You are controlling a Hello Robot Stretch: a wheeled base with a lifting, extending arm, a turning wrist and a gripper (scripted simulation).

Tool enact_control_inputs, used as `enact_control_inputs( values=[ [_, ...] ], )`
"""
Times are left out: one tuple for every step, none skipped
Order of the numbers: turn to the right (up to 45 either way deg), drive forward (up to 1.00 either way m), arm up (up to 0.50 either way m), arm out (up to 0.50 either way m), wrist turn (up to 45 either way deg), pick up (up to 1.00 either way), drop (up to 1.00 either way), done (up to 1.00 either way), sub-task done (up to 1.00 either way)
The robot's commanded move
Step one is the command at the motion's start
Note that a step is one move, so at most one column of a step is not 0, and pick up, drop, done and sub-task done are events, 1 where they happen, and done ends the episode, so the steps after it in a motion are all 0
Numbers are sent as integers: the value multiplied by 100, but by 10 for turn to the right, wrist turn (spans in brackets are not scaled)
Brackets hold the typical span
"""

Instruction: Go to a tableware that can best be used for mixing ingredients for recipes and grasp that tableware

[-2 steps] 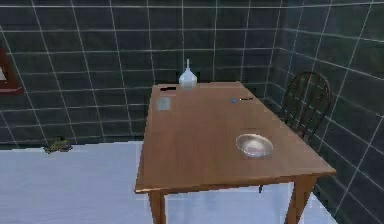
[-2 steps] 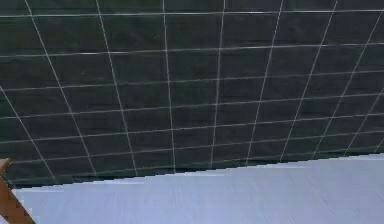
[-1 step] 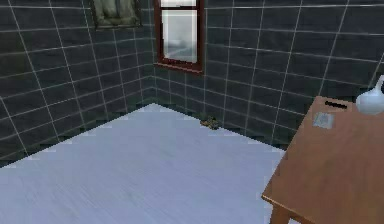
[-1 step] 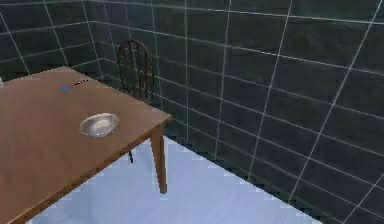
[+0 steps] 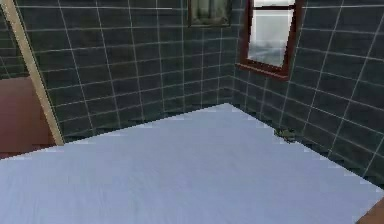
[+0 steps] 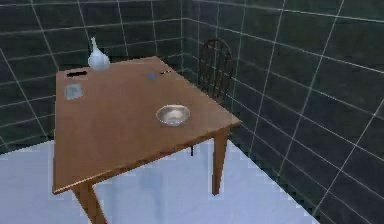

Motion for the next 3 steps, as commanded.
enact_control_inputs(
  values=[
    [450,0,0,0,0,0,0,0,0],
    [330,0,0,0,0,0,0,0,0],
    [0,30,0,0,0,0,0,0,0]
  ],
)
